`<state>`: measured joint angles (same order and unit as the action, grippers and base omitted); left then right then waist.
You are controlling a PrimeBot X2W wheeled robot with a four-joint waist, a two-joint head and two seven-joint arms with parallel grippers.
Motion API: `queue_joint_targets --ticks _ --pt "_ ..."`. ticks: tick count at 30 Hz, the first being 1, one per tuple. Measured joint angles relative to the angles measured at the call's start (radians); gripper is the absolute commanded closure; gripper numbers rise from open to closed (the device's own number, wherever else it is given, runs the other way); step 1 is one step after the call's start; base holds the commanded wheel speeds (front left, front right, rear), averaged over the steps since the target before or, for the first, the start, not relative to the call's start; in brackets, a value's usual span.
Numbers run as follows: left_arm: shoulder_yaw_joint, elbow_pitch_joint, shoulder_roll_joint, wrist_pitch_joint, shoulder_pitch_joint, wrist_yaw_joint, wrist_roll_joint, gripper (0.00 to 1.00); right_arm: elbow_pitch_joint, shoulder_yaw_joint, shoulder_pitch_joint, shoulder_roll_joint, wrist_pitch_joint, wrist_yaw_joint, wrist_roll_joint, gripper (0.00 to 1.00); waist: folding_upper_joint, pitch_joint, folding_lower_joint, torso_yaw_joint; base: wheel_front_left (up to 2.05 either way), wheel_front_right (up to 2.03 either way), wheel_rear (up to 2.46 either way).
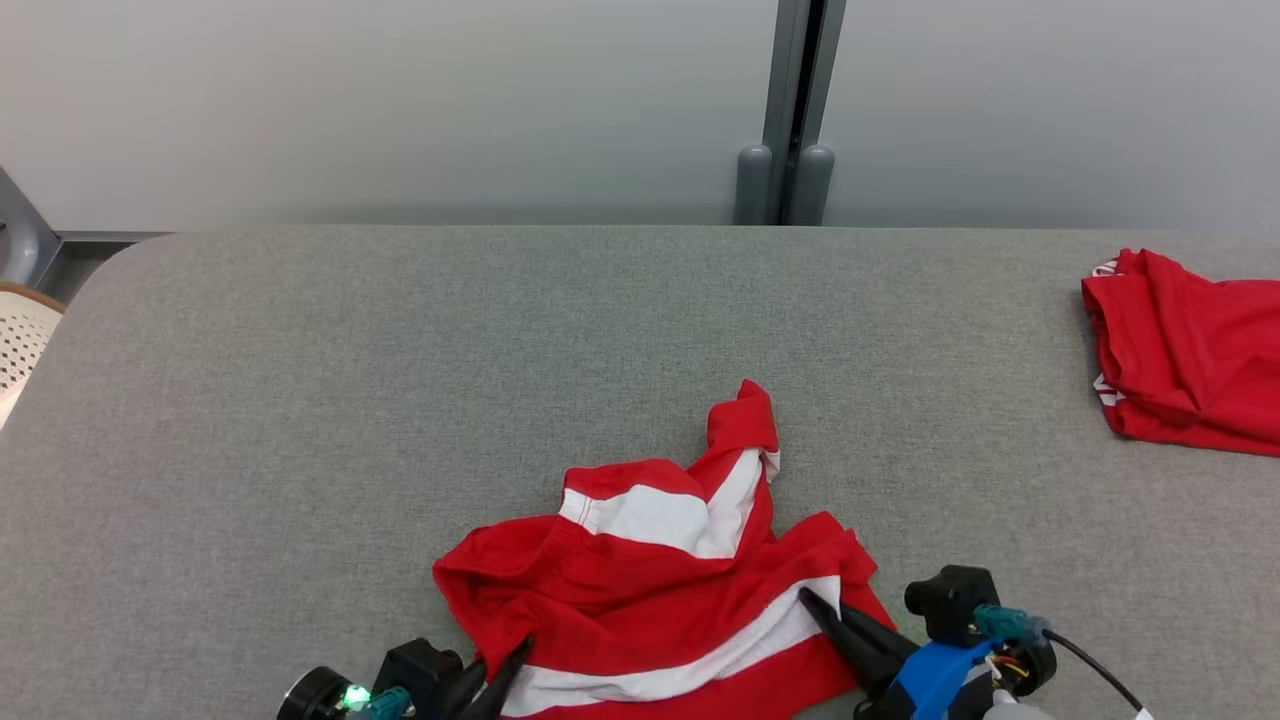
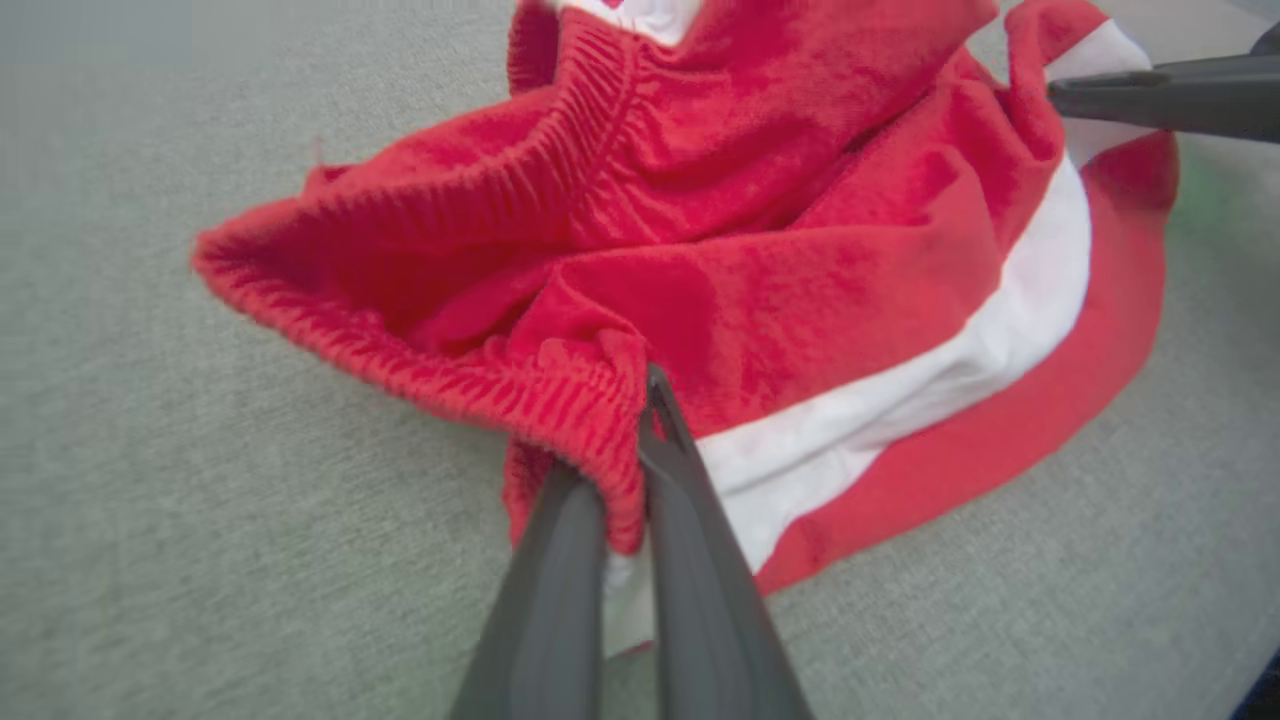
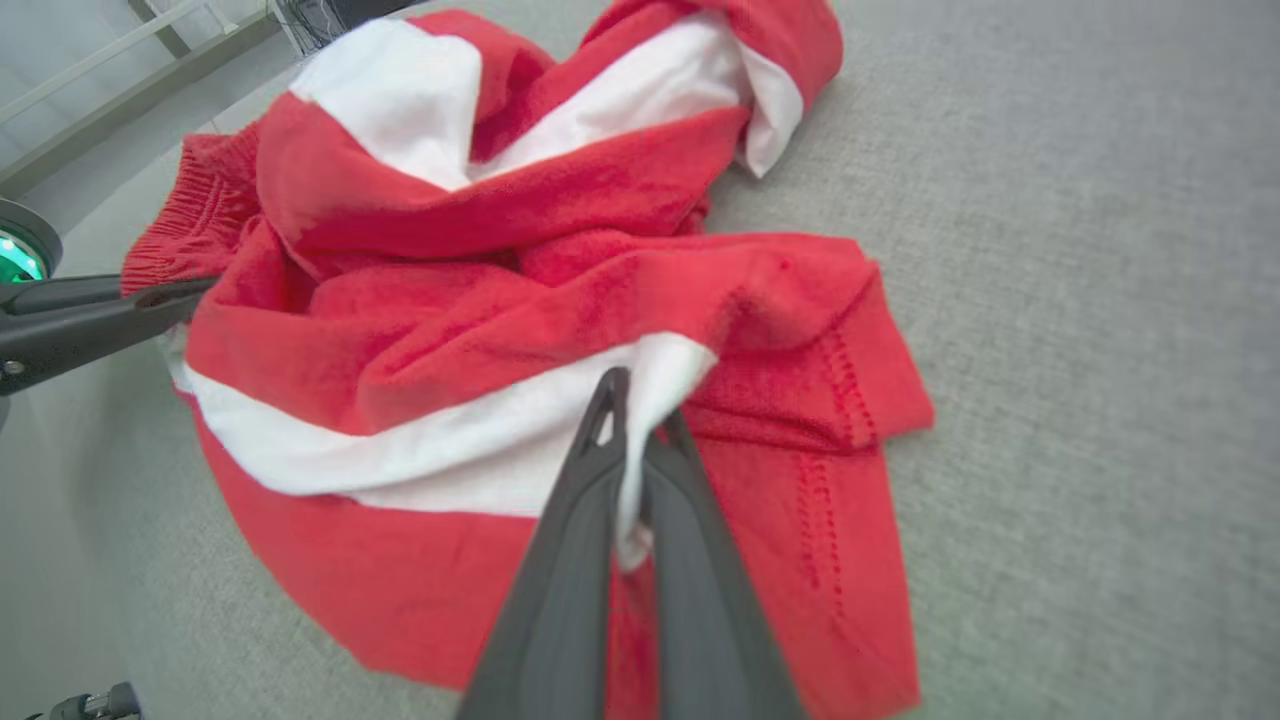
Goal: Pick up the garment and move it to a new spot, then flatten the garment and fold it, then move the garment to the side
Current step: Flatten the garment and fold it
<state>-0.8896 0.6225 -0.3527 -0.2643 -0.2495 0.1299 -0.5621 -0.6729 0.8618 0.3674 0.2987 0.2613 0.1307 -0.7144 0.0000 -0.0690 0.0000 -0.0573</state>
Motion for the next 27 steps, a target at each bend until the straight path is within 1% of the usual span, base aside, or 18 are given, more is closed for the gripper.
queue_joint_targets --ticks 3,6,11,17,20,22,27 --pt "0.016 -0.017 -0.015 0.0 0.001 0.0 0.0 1.0 0.028 -0.037 -0.006 0.009 0.0 0.0 -0.001 1.0 0.0 0.01 0.0 -0.002 0.0 0.0 0.0" --pt "0.049 -0.053 -0.017 0.0 0.011 0.0 0.0 1.0 0.071 -0.083 -0.032 0.02 0.0 0.0 0.008 1.0 0.0 0.023 0.0 -0.005 0.0 0.0 0.0" --pt "0.107 -0.163 -0.019 0.0 0.034 0.0 -0.009 1.0 0.169 -0.174 -0.073 0.031 0.0 0.0 0.045 1.0 0.0 0.047 -0.0001 -0.004 0.0 0.0 0.0" --pt "0.171 -0.297 -0.032 0.0 0.012 0.0 -0.01 1.0 0.271 -0.272 -0.06 0.042 0.0 0.0 0.087 1.0 0.0 0.057 -0.0002 0.013 0.0 0.0 0.0" --pt "0.203 -0.332 -0.037 0.0 -0.049 0.0 -0.021 1.0 0.288 -0.321 -0.006 0.046 0.0 0.0 0.105 1.0 0.0 0.045 -0.0002 0.021 0.0 0.0 0.0" --pt "0.207 -0.342 -0.046 0.0 -0.118 0.0 -0.022 1.0 0.289 -0.348 0.053 0.047 0.0 0.0 0.114 1.0 0.0 0.029 -0.0001 0.028 0.0 0.0 0.0" --pt "0.211 -0.347 -0.053 0.025 -0.35 0.0 -0.066 1.0 0.246 -0.371 0.277 0.043 0.0 0.0 0.136 1.0 0.0 -0.037 0.0001 0.049 0.0 0.0 0.0"
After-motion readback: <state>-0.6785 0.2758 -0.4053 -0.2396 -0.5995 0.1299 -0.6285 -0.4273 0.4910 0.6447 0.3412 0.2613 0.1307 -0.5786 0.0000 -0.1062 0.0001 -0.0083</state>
